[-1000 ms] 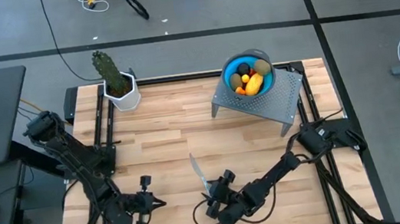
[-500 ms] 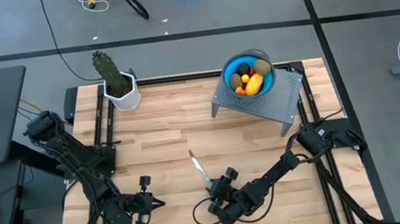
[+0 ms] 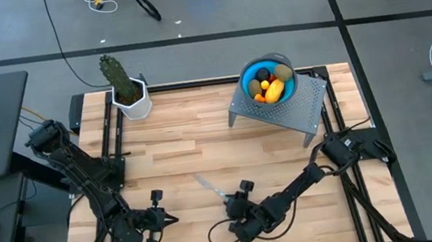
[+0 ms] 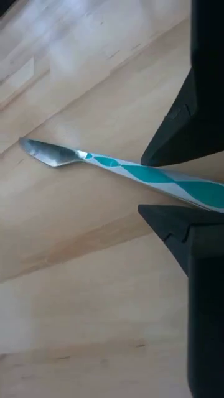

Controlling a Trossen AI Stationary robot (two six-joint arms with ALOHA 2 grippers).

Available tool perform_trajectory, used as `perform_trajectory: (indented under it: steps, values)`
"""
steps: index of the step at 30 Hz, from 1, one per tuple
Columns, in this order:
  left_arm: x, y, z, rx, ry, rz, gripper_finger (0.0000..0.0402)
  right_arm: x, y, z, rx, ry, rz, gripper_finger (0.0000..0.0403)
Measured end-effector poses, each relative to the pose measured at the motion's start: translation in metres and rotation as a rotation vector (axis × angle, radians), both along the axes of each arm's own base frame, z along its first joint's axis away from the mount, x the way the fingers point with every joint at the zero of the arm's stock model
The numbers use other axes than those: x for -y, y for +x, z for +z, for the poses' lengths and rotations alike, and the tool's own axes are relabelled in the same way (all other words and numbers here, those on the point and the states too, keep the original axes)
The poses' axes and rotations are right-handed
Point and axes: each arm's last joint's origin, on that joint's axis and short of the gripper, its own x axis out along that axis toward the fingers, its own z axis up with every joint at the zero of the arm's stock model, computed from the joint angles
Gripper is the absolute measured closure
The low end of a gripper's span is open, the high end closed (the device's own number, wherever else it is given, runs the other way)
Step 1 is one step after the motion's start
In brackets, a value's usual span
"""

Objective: Pick & Place Fruit
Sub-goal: Put the green table knife on the shelf

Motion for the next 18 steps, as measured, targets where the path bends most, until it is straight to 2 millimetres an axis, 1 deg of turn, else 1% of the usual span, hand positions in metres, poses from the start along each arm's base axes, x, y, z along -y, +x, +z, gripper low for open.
perform_trajectory:
  steps: [3, 6, 10, 13, 18]
  values:
    - [0.0, 0.0, 0.0, -0.001, 0.0, -0.001, 0.0393, 0.0, -0.001, 0.007, -0.001, -0.002, 0.009, 0.0282]
    - [0.0, 0.0, 0.0, -0.001, 0.002, -0.002, 0.0393, 0.001, -0.003, 0.019, -0.002, 0.013, 0.018, 0.0282]
    - [0.0, 0.0, 0.0, 0.0, -0.001, 0.001, 0.0384, 0.0, -0.002, 0.033, 0.064, 0.009, -0.001, 0.0282]
    - [0.0, 0.0, 0.0, 0.0, -0.002, 0.001, 0.0379, 0.007, 0.002, 0.033, 0.09, 0.004, -0.037, 0.0282]
    - [0.0, 0.0, 0.0, 0.0, -0.006, 0.004, 0.0381, 0.027, 0.012, 0.023, 0.162, 0.105, -0.085, 0.0282]
